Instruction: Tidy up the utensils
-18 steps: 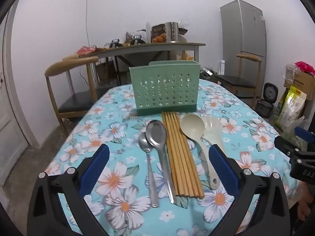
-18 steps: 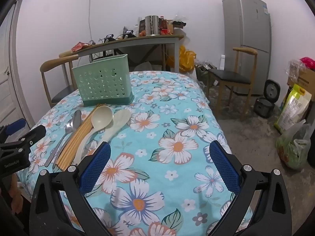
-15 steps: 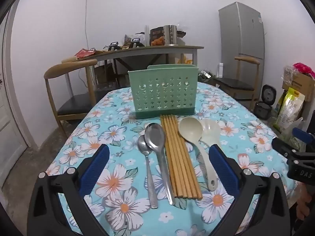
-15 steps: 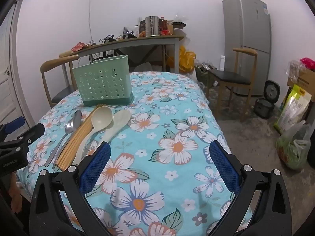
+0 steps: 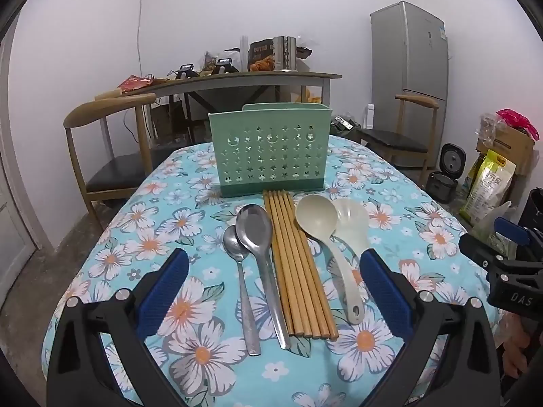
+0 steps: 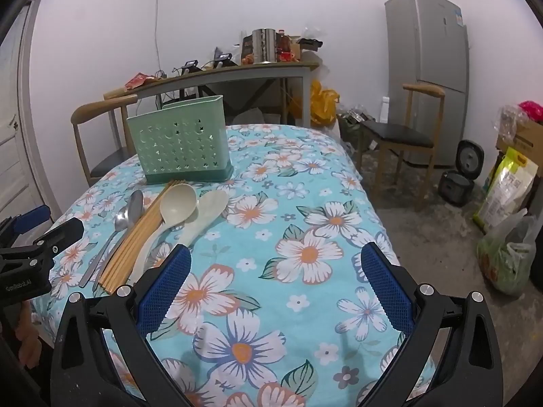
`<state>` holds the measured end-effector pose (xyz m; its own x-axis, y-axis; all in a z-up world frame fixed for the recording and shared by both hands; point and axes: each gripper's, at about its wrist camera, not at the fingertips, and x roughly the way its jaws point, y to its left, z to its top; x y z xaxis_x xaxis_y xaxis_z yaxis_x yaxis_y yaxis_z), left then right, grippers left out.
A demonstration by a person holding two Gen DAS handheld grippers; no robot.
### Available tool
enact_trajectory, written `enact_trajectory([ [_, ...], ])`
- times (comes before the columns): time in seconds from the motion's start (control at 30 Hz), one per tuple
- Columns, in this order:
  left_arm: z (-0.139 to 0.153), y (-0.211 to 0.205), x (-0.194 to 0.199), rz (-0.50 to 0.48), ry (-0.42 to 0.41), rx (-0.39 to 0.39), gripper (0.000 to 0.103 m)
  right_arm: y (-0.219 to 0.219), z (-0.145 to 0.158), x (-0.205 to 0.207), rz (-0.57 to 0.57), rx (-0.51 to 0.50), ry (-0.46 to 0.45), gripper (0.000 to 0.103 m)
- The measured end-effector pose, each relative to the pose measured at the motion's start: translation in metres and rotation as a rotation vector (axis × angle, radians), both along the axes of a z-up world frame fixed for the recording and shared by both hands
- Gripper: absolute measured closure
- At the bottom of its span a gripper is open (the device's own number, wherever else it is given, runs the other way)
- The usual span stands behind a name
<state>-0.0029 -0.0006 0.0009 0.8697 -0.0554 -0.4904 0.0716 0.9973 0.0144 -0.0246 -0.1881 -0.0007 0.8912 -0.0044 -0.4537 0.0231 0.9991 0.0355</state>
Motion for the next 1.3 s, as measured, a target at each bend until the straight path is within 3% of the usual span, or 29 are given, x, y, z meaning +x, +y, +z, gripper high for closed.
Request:
enact_trajectory([
  [0.47,-0.002,-0.003,0.001,-0.022,0.010,0.003,0.004,0.001,0.005,-0.007,0.015,0.023,-0.018,0.007],
  [0.67,-0.006,-0.006,0.006,-0.052,0.056,0.001,0.004,-0.001,0.004,-0.007,0.010,0.024,-0.014,0.007],
  [0.87,-0.003,-0.009,0.003,-0.043,0.022,0.027,0.004,-0.001,0.003,-0.005,0.005,0.017,-0.019,0.007],
  [1.3,-0.001,0.004,0.007,0.002,0.027,-0.018,0.004,0.001,0.004,-0.007,0.001,0.009,-0.038,0.007],
])
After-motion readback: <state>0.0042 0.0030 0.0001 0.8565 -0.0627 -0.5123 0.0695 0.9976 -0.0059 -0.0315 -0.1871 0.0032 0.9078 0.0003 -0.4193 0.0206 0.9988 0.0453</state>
